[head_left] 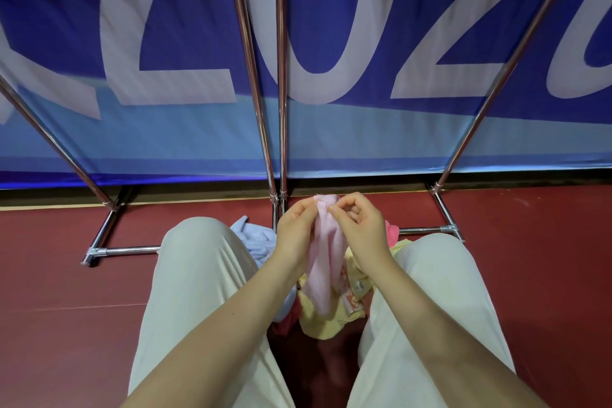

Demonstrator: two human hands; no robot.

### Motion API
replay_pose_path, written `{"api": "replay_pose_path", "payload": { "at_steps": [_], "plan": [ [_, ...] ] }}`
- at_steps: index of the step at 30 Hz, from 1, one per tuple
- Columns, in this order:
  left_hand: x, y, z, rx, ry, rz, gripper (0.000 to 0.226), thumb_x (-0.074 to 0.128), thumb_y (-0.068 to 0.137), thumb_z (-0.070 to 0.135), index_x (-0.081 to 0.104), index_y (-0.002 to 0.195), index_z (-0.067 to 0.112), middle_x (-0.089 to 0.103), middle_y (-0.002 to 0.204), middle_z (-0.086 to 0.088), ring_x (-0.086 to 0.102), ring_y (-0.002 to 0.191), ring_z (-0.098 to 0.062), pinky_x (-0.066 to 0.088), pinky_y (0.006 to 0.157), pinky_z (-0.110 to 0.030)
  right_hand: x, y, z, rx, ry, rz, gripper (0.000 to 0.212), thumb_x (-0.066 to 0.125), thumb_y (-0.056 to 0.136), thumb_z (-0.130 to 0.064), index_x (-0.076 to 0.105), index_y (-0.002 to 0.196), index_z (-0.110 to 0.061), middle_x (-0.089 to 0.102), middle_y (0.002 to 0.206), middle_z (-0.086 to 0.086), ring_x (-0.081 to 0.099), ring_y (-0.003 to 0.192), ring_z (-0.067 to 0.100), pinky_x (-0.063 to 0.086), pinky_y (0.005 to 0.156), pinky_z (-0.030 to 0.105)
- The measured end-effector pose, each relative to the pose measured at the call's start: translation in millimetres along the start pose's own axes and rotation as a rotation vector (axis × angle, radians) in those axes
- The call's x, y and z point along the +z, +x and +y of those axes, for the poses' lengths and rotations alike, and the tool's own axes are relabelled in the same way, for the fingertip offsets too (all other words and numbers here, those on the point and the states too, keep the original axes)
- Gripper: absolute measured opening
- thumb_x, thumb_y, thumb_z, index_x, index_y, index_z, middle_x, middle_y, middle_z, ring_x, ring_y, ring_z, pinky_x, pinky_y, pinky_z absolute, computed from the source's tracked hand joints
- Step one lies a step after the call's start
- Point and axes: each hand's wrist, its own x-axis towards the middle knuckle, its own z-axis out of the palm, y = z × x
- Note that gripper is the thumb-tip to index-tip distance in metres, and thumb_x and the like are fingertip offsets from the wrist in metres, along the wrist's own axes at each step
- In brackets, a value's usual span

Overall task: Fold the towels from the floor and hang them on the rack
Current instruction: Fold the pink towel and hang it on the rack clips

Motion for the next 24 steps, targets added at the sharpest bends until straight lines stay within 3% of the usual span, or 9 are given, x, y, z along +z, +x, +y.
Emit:
{"api": "replay_pose_path", "payload": {
  "at_steps": [2,7,11,16,18,21,24],
  "plan": [
    [1,0,1,0.006,-0.037,-0.02,0.017,0.056,0.094,0.011,0.071,0.101,0.006,0.068,0.077,-0.001,0.061,0.07,-0.01,0.047,0.058,-0.016,1,2,2,0.011,0.006,0.02,0.016,0.065,0.087,-0.002,0.057,0.075,-0.01,0.06,0.063,-0.013,0.056,0.062,-0.005,0.043,0.062,0.01],
    [5,0,-3,0.009,-0.023,-0.053,0.019,0.053,0.097,0.014,0.072,0.098,0.011,0.07,0.073,0.006,0.062,0.066,-0.003,0.045,0.056,-0.013,2,4,5,0.056,0.07,0.09,0.017,0.064,0.087,-0.003,0.056,0.075,-0.012,0.061,0.067,-0.002,0.058,0.062,0.002,0.046,0.062,0.014],
    [8,2,-10,0.043,-0.031,-0.069,0.021,0.053,0.096,0.014,0.073,0.103,0.009,0.072,0.089,-0.001,0.063,0.083,-0.01,0.047,0.071,-0.018,2,8,8,0.098,0.119,0.148,0.015,0.065,0.088,-0.007,0.056,0.076,-0.009,0.061,0.068,0.001,0.059,0.065,0.007,0.047,0.063,0.017],
    [7,4,-19,0.057,-0.023,-0.153,0.026,0.063,0.088,0.027,0.072,0.109,0.014,0.071,0.112,-0.007,0.064,0.11,-0.021,0.049,0.096,-0.033,-1,7,9,0.11,0.093,0.132,0.013,0.065,0.088,-0.007,0.058,0.077,-0.01,0.061,0.069,-0.001,0.058,0.065,0.003,0.046,0.062,0.016],
    [7,4,-20,0.016,-0.038,-0.122,0.024,0.066,0.087,0.026,0.071,0.106,0.011,0.072,0.107,-0.009,0.065,0.107,-0.023,0.05,0.092,-0.034,-2,6,10,0.128,0.082,0.091,0.012,0.064,0.088,-0.009,0.059,0.078,-0.009,0.063,0.071,0.001,0.059,0.067,0.005,0.046,0.063,0.016],
    [6,4,-18,-0.04,-0.06,-0.076,0.017,0.059,0.095,0.017,0.07,0.099,0.005,0.07,0.085,-0.008,0.064,0.085,-0.02,0.05,0.074,-0.027,-2,5,8,0.138,0.065,0.03,0.01,0.062,0.09,-0.01,0.061,0.081,-0.007,0.064,0.075,0.001,0.059,0.07,0.003,0.047,0.064,0.016],
    [6,5,-10,-0.019,-0.058,-0.062,0.02,0.053,0.097,0.013,0.069,0.099,0.002,0.07,0.09,-0.012,0.064,0.086,-0.021,0.05,0.077,-0.029,-2,5,6,0.123,0.085,-0.012,0.009,0.06,0.091,-0.006,0.062,0.083,-0.009,0.065,0.079,-0.002,0.059,0.071,-0.002,0.046,0.067,0.012]
  ]
}}
